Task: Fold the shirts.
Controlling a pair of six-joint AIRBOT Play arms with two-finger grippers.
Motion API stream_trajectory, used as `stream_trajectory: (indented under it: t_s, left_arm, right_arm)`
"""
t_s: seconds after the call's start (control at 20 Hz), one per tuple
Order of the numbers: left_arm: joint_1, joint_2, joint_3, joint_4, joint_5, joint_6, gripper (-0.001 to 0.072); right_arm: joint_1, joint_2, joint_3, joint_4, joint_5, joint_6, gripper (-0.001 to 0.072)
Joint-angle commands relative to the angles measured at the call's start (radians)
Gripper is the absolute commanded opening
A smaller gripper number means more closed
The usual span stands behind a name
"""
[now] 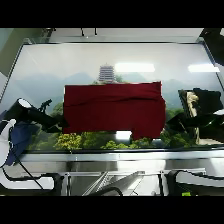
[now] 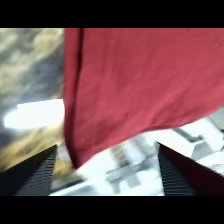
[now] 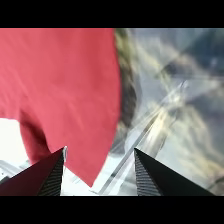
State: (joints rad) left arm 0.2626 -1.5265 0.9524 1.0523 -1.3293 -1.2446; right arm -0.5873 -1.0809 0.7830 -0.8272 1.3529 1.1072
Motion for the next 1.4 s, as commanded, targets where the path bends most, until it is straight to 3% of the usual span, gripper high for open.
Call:
stream_trajectory:
  t_s: [0.0, 0.05, 0.25, 0.35, 0.55, 0.6, 0.65, 0.7, 0.9, 0.95, 1.0, 1.15, 1.35]
  left_arm:
    - [-0.003, 0.015, -0.099, -0.17, 0.18, 0.089, 0.0393]
    - [-0.003, 0.015, -0.1, -0.187, 0.197, 0.093, 0.0335]
    - [-0.003, 0.015, -0.097, -0.188, 0.203, 0.093, 0.0332]
    - [-0.003, 0.015, -0.097, -0.188, 0.185, 0.097, 0.0019]
    - [-0.002, 0.016, -0.097, -0.187, 0.137, 0.103, 0.0016]
    - [0.002, 0.016, -0.097, -0.188, 0.127, 0.103, 0.0016]
    - [0.005, 0.016, -0.097, -0.185, 0.12, 0.103, 0.0015]
    - [0.009, 0.016, -0.097, -0.183, 0.109, 0.103, 0.0015]
    - [0.05, 0.016, -0.097, -0.183, 0.026, 0.102, 0.0015]
    - [0.066, 0.016, -0.097, -0.183, 0.007, 0.1, 0.0014]
    - [0.077, 0.016, -0.097, -0.183, -0.011, 0.099, 0.0014]
    - [0.119, 0.059, -0.097, -0.159, -0.041, 0.096, 0.0014]
    - [0.183, 0.158, -0.097, -0.072, -0.057, 0.069, 0.0014]
  right_arm:
    - [0.027, 0.026, -0.153, 0.045, -0.077, -0.05, 0.049]
    - [0.048, 0.023, -0.179, 0.063, -0.101, -0.064, 0.0489]
    - [0.153, 0.004, -0.21, 0.116, -0.124, -0.076, 0.0489]
    - [0.189, 0.004, -0.209, 0.205, -0.123, -0.101, 0.0486]
    - [0.198, 0.005, -0.209, 0.253, -0.058, -0.117, 0.0455]
    - [0.198, 0.007, -0.209, 0.257, -0.019, -0.129, 0.0405]
    - [0.198, 0.014, -0.209, 0.261, 0.021, -0.138, 0.0261]
    - [0.198, 0.027, -0.209, 0.268, 0.058, -0.139, 0.0232]
    - [0.196, 0.109, -0.209, 0.199, 0.139, -0.083, 0.0223]
    - [0.196, 0.122, -0.209, 0.171, 0.138, -0.059, 0.0153]
    - [0.197, 0.132, -0.209, 0.156, 0.147, -0.056, 0.0021]
    - [0.197, 0.156, -0.209, 0.121, 0.171, -0.047, 0.002]
    - [0.197, 0.224, -0.209, -0.052, 0.175, 0.04, 0.0019]
